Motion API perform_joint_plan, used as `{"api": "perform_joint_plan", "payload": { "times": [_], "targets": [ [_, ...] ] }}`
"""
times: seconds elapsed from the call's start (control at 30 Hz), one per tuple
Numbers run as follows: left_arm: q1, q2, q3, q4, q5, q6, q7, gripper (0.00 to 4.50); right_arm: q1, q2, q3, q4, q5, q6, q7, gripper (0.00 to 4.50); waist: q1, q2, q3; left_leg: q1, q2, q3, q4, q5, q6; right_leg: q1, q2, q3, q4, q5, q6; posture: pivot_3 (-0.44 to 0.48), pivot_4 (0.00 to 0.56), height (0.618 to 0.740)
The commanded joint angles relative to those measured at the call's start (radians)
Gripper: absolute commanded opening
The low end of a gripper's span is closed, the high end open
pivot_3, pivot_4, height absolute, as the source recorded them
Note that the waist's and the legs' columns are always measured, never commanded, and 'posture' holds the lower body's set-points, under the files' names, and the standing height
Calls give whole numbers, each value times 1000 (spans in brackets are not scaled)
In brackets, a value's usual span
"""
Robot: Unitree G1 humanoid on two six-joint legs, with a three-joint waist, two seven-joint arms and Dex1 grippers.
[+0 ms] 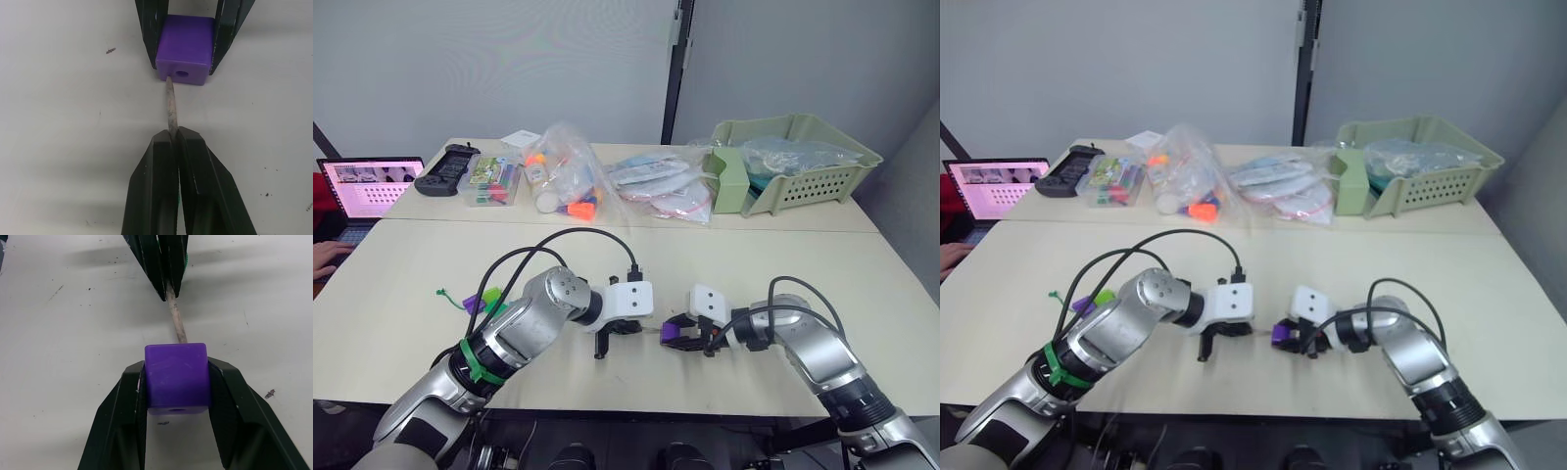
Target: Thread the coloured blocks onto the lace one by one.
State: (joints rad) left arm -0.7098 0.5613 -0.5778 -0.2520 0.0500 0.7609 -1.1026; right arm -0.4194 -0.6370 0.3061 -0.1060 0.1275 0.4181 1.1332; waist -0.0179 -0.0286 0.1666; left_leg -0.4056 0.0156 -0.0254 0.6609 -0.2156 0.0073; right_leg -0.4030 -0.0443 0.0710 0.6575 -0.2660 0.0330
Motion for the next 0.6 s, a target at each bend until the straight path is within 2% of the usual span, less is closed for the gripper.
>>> {"api": "perform_joint_plan", "payload": {
  "times": [0.03, 0.3, 0.6],
  "targets": [
    [-37, -38, 14, -56, -34, -30, -4, 0, 19, 8, 51, -5, -18, 18, 2, 1172, 0, 0, 0, 0, 0, 0, 0, 0, 0, 0, 0, 0, 0, 0, 0, 0, 150, 740],
    [-22, 45, -4, -47, 5, -21, -31, 0, 38, -20, 35, -16, -8, 16, 13, 1172, 0, 0, 0, 0, 0, 0, 0, 0, 0, 0, 0, 0, 0, 0, 0, 0, 150, 740],
    [-36, 59, -14, -86, 4, 34, -21, 0, 48, -67, 31, -7, 5, -12, 57, 1172, 8, 0, 0, -1, -1, 0, 0, 0, 0, 1, -1, 0, -1, 0, 0, 0, 150, 740]
  ]
}}
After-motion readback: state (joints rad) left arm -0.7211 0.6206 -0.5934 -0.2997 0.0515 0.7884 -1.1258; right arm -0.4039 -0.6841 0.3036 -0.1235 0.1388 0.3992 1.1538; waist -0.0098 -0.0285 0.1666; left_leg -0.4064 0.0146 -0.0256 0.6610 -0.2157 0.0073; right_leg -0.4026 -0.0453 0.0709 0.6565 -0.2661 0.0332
